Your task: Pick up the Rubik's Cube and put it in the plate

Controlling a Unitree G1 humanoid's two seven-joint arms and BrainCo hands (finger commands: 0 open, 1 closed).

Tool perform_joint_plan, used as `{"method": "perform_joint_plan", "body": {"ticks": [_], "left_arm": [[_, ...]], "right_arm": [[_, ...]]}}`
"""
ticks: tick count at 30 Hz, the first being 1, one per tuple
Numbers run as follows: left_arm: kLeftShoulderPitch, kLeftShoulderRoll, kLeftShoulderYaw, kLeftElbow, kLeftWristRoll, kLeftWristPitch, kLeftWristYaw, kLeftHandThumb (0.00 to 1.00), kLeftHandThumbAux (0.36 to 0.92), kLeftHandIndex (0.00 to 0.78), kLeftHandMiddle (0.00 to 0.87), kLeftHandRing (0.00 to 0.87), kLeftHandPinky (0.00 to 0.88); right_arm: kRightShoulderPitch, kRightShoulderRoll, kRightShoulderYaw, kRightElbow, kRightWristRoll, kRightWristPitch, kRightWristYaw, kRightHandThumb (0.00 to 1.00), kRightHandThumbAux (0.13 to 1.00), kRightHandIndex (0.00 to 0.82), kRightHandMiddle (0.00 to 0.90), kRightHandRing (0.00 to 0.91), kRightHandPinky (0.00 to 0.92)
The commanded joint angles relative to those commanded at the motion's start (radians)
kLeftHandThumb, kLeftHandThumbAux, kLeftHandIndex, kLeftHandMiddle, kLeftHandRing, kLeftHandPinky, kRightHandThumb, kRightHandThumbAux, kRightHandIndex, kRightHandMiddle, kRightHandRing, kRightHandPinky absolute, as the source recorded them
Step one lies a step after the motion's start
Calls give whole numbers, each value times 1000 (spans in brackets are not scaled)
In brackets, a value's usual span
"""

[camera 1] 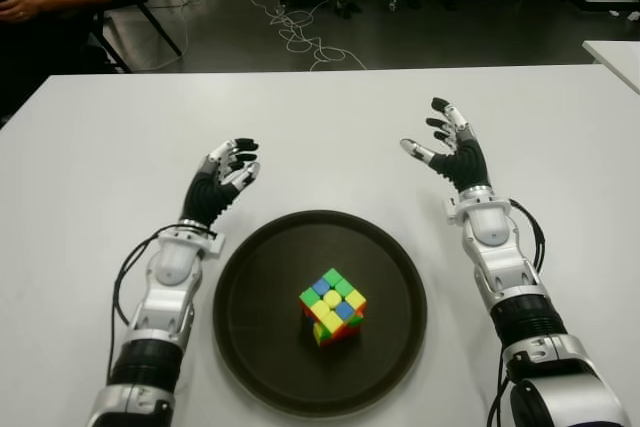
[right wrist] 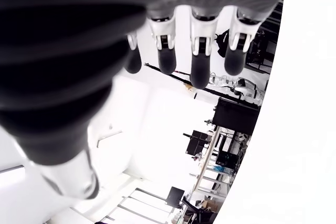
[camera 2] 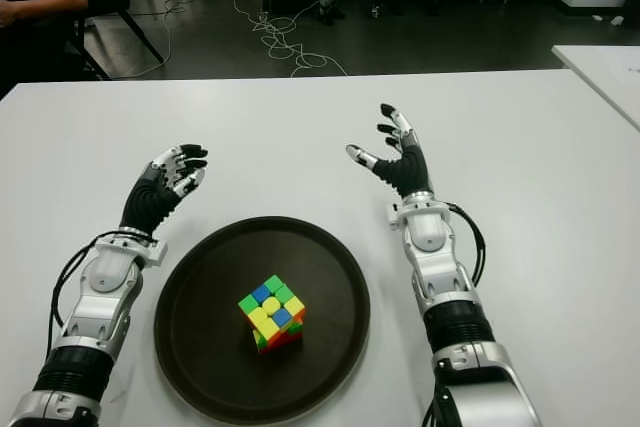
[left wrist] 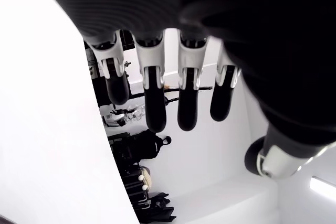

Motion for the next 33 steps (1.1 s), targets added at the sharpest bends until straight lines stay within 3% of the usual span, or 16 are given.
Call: {"method": "perform_joint_plan", "body": {"ticks": [15,33], "left_arm": [[0,-9,6,2,-17,-2,0,246,582,228,243,219,144],[0,-12,7,-1,-9,24,30,218,575,140,213,204,152]], "right_arm": [[14,6,-2,-31,4,9,3,294,751,46,122,146,169],[65,15,9,-117,11,43,40,328,750,50,123,148,177]]}}
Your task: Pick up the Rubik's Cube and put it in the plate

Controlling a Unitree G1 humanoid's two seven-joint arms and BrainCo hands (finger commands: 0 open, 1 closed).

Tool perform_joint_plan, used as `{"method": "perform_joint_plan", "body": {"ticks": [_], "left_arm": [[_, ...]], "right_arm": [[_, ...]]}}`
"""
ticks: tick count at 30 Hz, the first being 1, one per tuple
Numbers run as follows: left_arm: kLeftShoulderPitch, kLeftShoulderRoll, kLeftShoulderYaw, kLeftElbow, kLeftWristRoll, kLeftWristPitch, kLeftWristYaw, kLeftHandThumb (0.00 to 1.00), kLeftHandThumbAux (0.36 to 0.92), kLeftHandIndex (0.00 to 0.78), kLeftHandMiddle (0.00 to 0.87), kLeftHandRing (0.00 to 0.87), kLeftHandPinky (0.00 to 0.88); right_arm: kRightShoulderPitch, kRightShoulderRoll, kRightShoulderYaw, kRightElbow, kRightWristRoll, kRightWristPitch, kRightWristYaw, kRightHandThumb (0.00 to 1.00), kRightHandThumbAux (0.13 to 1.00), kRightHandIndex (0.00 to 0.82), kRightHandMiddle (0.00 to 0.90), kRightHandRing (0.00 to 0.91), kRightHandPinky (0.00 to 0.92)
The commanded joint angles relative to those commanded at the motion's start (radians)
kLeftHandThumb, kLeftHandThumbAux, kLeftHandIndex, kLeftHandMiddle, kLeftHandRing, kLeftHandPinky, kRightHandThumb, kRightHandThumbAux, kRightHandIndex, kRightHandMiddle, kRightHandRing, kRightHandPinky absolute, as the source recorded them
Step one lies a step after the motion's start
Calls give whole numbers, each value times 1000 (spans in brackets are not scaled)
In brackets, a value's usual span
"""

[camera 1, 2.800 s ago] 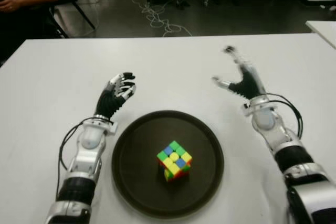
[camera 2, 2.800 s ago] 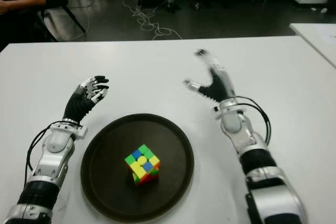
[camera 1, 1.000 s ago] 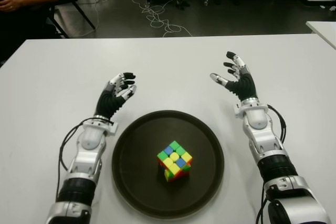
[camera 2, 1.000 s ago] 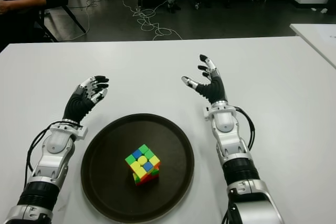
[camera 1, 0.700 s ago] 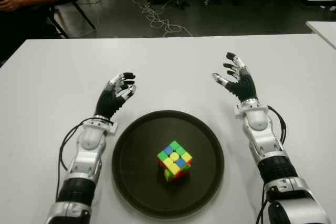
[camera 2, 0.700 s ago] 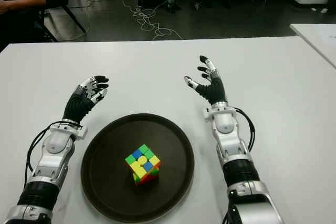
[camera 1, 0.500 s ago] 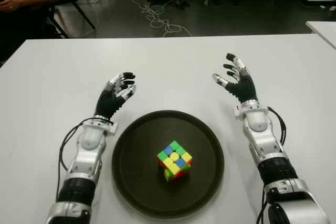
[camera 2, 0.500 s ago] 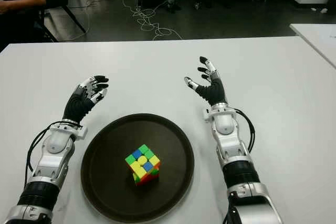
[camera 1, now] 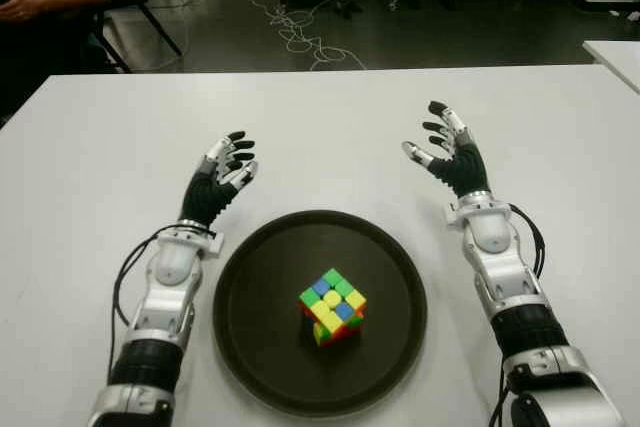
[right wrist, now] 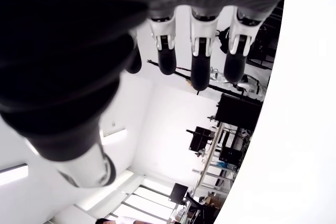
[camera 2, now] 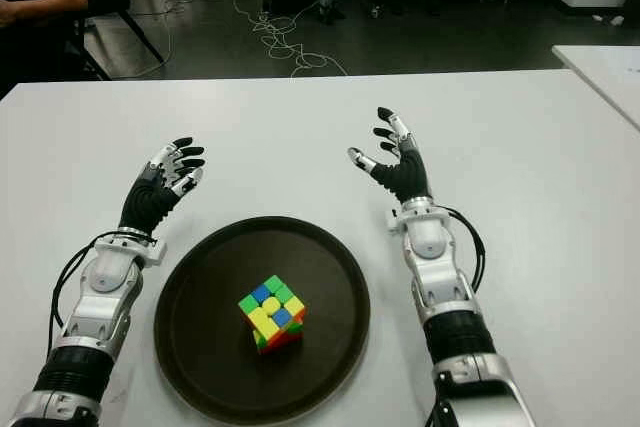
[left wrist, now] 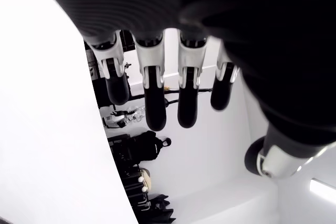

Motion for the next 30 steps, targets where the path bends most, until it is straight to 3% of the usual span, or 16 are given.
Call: {"method": "perform_joint_plan", "body": {"ticks": [15,30], "left_arm": [[-3,1,-3,-4,1,20,5,223,594,138,208,196,147],[0,0,-4,-5,6,6,14,216,582,139,198,183,118]], "right_arm": [[72,9,15,-140,0,36,18,344,762,28,103,129,154],[92,13,14,-190,-4,57,5,355,772,39,125,148,175]]}}
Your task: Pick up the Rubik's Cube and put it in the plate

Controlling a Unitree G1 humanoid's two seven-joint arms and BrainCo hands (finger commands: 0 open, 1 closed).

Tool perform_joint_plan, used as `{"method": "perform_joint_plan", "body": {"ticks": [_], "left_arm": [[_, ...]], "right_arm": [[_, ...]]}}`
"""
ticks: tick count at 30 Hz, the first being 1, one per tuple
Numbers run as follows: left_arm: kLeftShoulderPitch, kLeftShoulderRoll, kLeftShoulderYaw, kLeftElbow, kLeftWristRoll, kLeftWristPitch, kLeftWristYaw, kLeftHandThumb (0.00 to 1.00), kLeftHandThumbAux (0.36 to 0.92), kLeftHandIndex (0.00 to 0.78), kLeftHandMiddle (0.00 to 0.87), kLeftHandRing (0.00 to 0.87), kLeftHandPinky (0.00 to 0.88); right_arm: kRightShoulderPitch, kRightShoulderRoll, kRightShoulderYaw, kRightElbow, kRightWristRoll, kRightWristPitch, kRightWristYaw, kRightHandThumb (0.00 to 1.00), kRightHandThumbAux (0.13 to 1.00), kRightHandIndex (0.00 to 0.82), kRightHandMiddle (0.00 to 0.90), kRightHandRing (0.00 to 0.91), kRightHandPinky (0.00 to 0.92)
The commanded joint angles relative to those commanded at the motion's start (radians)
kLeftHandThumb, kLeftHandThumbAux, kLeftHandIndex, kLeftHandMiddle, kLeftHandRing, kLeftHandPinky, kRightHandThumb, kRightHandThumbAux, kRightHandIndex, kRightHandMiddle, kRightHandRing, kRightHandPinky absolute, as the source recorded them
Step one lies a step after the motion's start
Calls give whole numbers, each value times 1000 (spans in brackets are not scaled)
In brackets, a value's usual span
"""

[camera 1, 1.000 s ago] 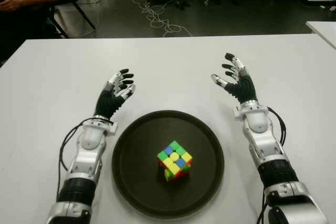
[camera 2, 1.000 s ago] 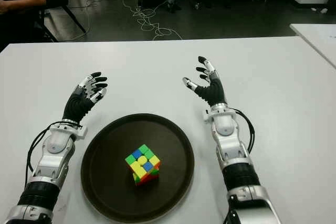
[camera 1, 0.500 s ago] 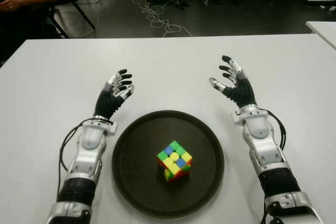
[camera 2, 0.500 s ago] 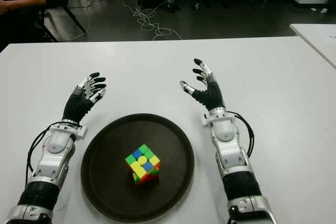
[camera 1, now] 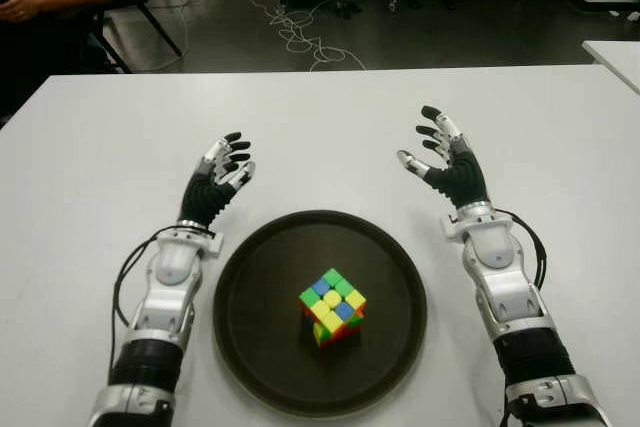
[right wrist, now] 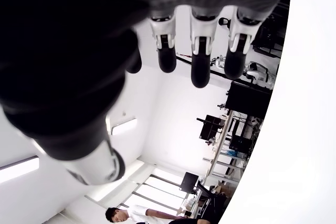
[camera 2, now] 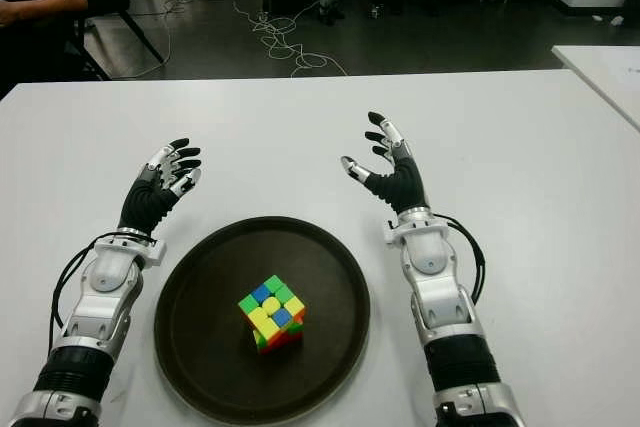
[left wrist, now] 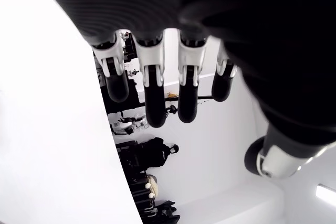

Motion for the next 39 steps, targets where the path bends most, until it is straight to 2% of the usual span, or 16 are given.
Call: {"method": "perform_joint_plan", "body": {"ticks": [7,20,31,39], "left_arm": [[2,-1,-1,2,4,-13,6,217,586,141,209,193,140],[0,6,-4,17,11,-29,4,219,596,143,217,200,138],[-2,5,-3,27,12,-47,6,210,598,144,205,199,154],[1,6,-4,23,12,-48,4,215,602,138,202,195,153]], "right_arm": [[6,-2,3,-19,-9,13,-7,334,767,31,128,146,165],[21,2,3,-55,-2,13,-6,366,765,29,119,132,139],[32,6,3,-91,9,47,5,376,765,24,116,123,124],[39,8,6,-104,-2,49,-3,358,763,28,122,134,152]]}}
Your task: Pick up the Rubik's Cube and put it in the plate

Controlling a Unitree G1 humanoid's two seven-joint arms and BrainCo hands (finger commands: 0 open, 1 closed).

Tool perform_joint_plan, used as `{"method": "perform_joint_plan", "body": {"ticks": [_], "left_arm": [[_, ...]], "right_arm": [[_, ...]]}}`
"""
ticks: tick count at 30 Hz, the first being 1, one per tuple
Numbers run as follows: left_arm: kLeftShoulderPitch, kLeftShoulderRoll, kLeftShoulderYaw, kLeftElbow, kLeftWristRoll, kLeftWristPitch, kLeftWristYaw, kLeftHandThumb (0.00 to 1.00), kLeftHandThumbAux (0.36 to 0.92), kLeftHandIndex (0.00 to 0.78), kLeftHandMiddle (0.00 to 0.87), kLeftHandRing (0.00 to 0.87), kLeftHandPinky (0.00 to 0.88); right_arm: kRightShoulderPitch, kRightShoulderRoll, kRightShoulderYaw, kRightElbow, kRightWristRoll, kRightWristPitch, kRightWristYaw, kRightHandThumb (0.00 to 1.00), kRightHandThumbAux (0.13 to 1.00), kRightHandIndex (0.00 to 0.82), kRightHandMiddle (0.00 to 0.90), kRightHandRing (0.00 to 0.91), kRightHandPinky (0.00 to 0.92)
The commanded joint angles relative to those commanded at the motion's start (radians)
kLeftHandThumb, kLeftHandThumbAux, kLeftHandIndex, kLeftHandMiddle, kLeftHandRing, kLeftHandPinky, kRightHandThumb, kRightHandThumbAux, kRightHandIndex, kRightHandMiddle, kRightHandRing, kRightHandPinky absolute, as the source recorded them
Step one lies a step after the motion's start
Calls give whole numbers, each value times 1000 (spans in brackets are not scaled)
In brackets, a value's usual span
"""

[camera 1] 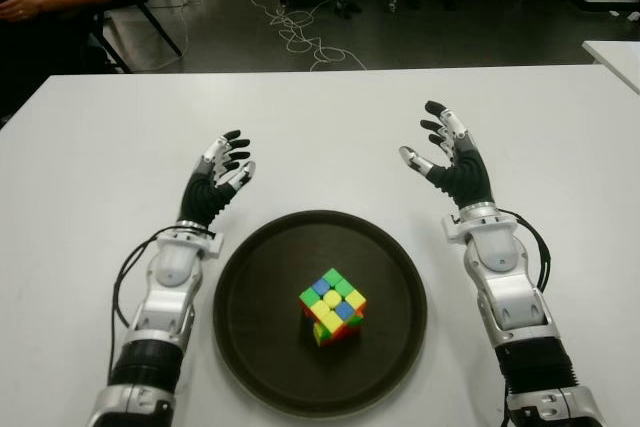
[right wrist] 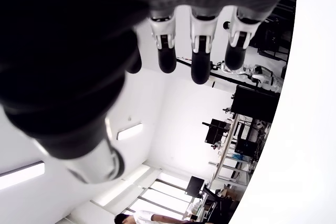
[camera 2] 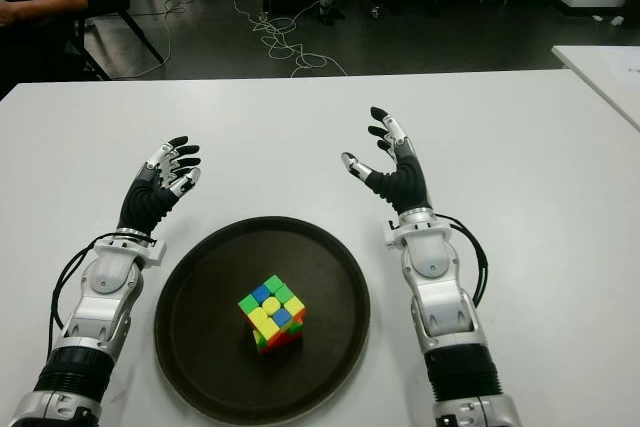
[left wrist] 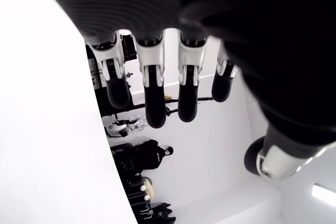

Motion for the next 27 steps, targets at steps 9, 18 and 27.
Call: {"method": "perform_joint_plan", "body": {"ticks": [9,18,27], "left_arm": [[2,2,2,1,3,-6,3,196,592,137,195,187,141],[-1,3,4,7,0,-12,3,196,598,143,210,203,164],[-2,1,4,12,7,-24,9,199,587,140,205,205,175]], "right_arm": [[3,5,1,-7,-6,-3,-6,354,764,34,124,141,163],[3,9,0,-16,-2,6,-4,365,765,29,122,132,141],[2,10,-3,-16,-1,17,-4,352,766,23,119,130,134]]}}
